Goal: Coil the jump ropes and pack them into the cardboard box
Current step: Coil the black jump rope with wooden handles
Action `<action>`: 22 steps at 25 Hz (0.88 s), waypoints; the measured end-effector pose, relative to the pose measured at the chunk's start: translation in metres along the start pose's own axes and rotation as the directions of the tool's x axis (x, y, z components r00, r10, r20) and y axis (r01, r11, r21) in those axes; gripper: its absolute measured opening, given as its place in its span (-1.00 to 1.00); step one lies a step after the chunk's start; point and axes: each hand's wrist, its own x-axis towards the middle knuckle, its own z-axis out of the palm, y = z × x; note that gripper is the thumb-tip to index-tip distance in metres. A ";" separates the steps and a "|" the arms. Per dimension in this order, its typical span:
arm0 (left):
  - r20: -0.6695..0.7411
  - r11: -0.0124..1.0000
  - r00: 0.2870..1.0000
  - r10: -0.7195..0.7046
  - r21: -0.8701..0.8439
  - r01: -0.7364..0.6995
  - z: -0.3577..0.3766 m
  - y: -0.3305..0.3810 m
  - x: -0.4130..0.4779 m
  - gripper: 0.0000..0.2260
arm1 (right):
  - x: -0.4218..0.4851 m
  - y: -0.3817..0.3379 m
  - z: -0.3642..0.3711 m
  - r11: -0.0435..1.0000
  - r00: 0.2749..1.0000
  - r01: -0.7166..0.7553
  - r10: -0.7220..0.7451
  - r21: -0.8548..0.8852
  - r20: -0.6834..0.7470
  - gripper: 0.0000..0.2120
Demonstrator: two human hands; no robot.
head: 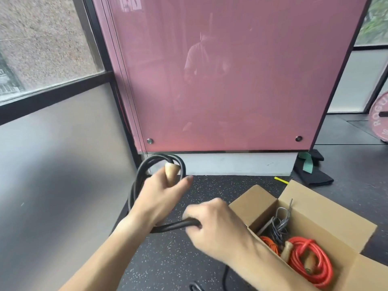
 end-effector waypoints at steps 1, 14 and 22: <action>0.072 0.999 0.997 -0.007 -0.037 0.010 0.003 0.005 -0.002 -0.51 | 0.002 0.011 -0.006 0.999 0.998 -0.027 0.025 -0.039 -0.054 -0.87; 0.916 0.600 0.209 0.343 -0.385 0.702 -0.002 0.040 -0.052 -0.70 | 0.016 0.067 -0.033 0.961 0.900 -0.269 0.275 0.063 -0.339 -0.87; 0.488 -0.003 0.585 0.647 -0.766 0.642 -0.010 0.050 -0.027 -0.58 | -0.002 0.007 0.023 0.784 0.869 -0.493 0.416 0.377 0.269 -0.90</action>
